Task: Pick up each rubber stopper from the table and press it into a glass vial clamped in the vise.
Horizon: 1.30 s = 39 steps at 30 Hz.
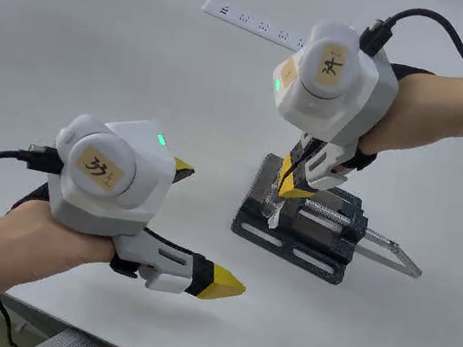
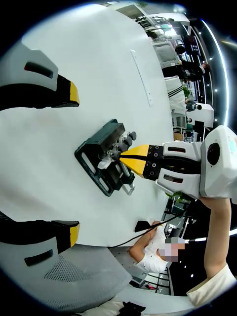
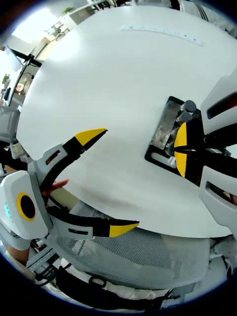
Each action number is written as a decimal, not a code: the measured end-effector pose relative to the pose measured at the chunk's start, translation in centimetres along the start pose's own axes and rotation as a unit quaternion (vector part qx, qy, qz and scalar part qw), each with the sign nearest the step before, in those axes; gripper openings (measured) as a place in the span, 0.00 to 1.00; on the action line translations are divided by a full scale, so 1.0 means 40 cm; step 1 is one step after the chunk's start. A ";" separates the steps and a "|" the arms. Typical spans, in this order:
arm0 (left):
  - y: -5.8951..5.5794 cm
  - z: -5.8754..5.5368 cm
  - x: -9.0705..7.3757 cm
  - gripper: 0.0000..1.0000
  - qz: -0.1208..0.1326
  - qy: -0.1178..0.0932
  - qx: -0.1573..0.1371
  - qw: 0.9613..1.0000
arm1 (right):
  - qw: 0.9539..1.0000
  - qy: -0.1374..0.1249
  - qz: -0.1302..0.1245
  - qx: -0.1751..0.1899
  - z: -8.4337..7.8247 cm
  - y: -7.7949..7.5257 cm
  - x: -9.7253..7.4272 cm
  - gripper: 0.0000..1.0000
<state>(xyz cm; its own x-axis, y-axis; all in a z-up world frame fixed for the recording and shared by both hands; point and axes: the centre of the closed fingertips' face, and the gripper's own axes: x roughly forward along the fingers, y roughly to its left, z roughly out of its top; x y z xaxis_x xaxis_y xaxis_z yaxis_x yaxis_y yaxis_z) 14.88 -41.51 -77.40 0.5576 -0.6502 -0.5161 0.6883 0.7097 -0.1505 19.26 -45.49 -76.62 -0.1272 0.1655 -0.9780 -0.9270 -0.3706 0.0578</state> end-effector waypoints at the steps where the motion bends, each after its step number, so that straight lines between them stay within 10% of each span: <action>1: 0.001 0.001 0.000 0.94 0.000 0.000 0.000 1.000 | 1.000 0.000 -0.001 -0.002 0.000 0.000 0.000 0.00; 39: 0.016 0.008 0.007 0.94 0.003 -0.007 -0.006 1.000 | 0.998 0.053 0.008 0.020 -0.001 -0.015 0.017 0.00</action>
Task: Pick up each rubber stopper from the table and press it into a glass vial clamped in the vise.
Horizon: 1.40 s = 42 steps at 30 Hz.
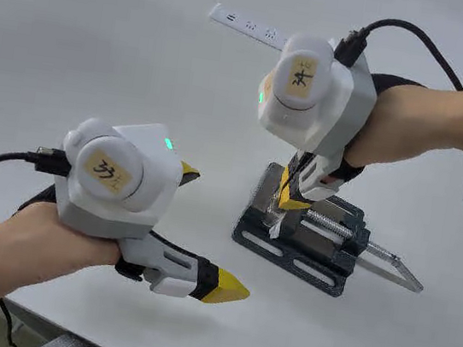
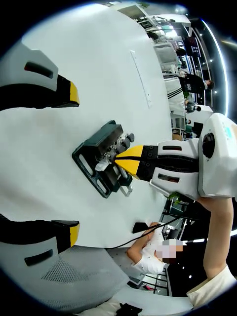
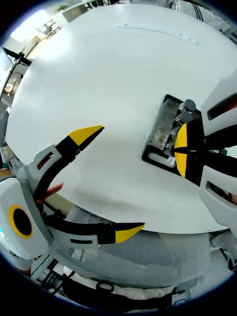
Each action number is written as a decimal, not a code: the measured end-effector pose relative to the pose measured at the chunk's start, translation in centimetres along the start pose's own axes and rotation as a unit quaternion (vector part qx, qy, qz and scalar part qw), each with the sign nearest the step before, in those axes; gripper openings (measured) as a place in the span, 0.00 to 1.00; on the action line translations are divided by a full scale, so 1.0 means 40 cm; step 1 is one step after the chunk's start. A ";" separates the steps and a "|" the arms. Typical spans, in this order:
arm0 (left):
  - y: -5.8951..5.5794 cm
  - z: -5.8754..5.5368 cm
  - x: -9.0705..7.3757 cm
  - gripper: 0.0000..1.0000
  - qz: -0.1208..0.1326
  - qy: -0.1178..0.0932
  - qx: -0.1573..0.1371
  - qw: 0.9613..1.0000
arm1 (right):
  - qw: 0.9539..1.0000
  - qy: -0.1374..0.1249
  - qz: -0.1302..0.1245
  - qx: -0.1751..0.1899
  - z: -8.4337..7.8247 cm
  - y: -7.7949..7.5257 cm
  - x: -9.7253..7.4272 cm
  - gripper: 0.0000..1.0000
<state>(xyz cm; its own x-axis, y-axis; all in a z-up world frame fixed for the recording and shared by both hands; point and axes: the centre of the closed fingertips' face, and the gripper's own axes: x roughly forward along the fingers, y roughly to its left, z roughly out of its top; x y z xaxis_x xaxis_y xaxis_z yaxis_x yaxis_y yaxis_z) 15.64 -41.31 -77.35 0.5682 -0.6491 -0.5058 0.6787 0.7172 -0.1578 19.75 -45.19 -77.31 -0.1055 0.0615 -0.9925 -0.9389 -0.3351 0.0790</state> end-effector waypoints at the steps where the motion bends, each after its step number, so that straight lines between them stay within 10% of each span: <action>1: 0.001 0.000 -0.001 0.94 0.001 0.000 -0.001 1.000 | 1.000 0.000 0.000 -0.001 0.000 -0.002 0.001 0.00; 10: 0.003 0.002 -0.001 0.94 0.002 -0.003 -0.004 1.000 | 1.000 0.005 0.018 0.017 0.001 -0.002 0.003 0.00; 34: 0.001 0.014 -0.005 0.94 0.008 -0.013 -0.005 1.000 | 0.994 0.072 -0.060 -0.047 0.001 0.014 0.008 0.00; 42: 0.001 0.019 -0.010 0.94 0.009 -0.013 0.000 1.000 | 0.998 0.027 -0.054 -0.032 -0.004 0.009 0.002 0.00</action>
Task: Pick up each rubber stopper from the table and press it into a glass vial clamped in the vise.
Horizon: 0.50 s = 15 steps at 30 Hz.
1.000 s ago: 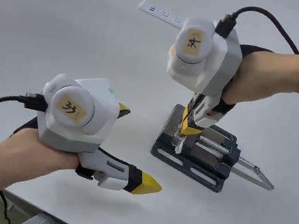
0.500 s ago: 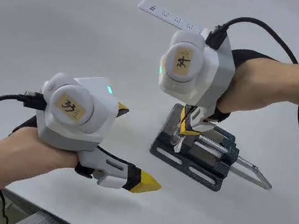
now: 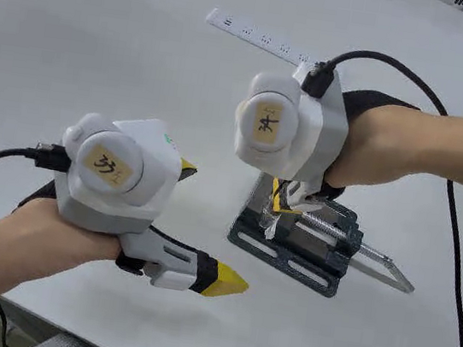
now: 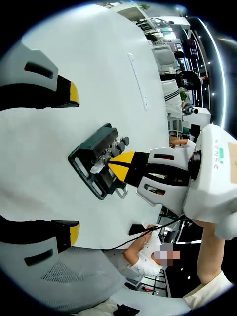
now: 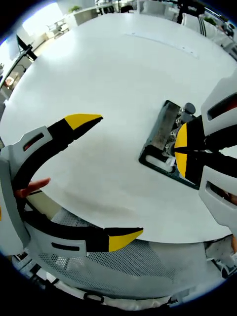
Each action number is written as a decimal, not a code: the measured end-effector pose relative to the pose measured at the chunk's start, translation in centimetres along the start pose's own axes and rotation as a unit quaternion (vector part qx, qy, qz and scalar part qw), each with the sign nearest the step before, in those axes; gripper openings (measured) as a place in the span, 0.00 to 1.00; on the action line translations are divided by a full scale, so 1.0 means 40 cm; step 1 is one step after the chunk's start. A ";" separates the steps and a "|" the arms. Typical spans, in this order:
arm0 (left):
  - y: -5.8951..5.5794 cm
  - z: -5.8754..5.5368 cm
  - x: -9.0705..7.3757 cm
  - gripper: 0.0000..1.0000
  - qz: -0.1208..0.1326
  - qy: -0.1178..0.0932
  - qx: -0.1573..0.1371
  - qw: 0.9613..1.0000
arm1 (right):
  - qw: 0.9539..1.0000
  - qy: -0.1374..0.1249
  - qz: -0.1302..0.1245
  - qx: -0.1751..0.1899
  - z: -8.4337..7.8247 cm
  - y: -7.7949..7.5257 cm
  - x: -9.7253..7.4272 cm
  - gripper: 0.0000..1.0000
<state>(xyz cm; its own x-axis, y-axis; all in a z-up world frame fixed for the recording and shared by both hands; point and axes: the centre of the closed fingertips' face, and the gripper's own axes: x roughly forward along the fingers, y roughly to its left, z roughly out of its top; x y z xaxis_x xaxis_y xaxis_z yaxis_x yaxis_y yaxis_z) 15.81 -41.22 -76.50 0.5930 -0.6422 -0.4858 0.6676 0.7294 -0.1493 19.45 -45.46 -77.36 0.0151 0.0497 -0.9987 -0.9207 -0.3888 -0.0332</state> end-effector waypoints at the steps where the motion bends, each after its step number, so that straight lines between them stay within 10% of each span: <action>1: 0.003 0.002 -0.002 0.94 0.002 0.000 0.002 1.000 | 1.000 -0.011 0.001 0.008 -0.001 0.000 -0.001 0.00; 15: 0.005 0.032 -0.018 0.94 0.012 0.001 0.010 1.000 | 0.993 -0.106 -0.009 0.057 -0.008 -0.006 -0.008 0.00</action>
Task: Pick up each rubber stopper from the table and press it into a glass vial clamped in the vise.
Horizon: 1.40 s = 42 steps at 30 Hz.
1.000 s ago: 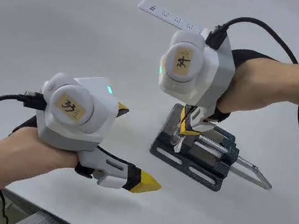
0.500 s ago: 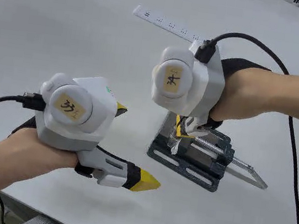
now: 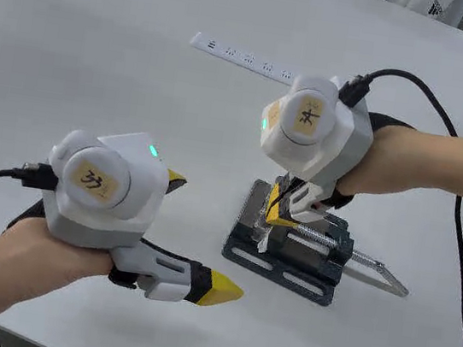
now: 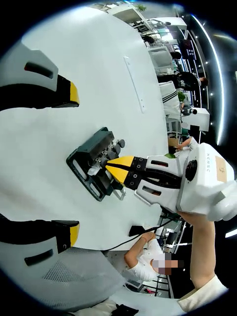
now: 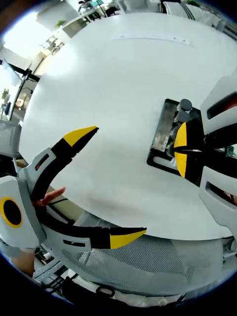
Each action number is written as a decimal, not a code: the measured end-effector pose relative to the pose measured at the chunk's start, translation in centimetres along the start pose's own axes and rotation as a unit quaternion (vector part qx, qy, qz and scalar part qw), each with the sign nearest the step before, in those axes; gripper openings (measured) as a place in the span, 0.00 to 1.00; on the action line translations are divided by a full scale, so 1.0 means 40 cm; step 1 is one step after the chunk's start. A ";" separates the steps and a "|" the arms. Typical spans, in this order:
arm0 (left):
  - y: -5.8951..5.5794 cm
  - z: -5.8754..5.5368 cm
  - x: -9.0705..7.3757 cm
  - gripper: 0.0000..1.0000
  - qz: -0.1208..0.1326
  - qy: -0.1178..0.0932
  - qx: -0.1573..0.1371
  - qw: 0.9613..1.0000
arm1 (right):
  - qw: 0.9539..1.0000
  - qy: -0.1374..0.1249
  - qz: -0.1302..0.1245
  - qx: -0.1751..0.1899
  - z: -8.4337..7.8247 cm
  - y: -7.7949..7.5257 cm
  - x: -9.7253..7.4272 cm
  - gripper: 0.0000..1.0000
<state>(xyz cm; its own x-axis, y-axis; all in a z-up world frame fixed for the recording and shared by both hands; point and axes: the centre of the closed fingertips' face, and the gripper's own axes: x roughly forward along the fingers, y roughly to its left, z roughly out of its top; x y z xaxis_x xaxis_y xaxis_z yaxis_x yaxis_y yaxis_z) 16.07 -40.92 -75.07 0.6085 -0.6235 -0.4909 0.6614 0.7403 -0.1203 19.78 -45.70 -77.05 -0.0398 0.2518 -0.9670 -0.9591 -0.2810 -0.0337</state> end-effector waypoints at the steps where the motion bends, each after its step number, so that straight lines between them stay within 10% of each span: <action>1: -0.001 0.002 -0.001 0.94 0.000 0.000 0.000 1.000 | 1.000 -0.002 -0.002 -0.005 0.001 0.000 0.000 0.00; 12: 0.004 0.005 -0.012 0.95 0.014 -0.006 -0.006 1.000 | 0.992 -0.090 -0.030 0.088 -0.027 0.020 -0.051 0.15; 21: 0.006 0.003 -0.019 0.98 0.017 -0.009 -0.007 1.000 | 0.960 -0.177 -0.085 0.198 -0.131 0.057 -0.103 0.40; 27: 0.010 -0.002 -0.026 0.99 0.021 -0.008 -0.006 1.000 | 0.931 -0.216 -0.144 0.258 -0.206 0.098 -0.127 0.57; 42: 0.014 -0.009 -0.034 0.99 0.026 0.003 0.008 1.000 | 0.885 -0.255 -0.170 0.351 -0.287 0.231 -0.084 0.92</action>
<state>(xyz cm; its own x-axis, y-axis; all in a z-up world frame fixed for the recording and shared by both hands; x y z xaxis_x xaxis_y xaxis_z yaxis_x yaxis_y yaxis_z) 15.44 -39.55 -74.79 0.6396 -0.5827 -0.5014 0.6362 0.7673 -0.0801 14.26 -59.77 -77.00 0.3357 0.6467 -0.6849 -0.8701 0.4915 0.0376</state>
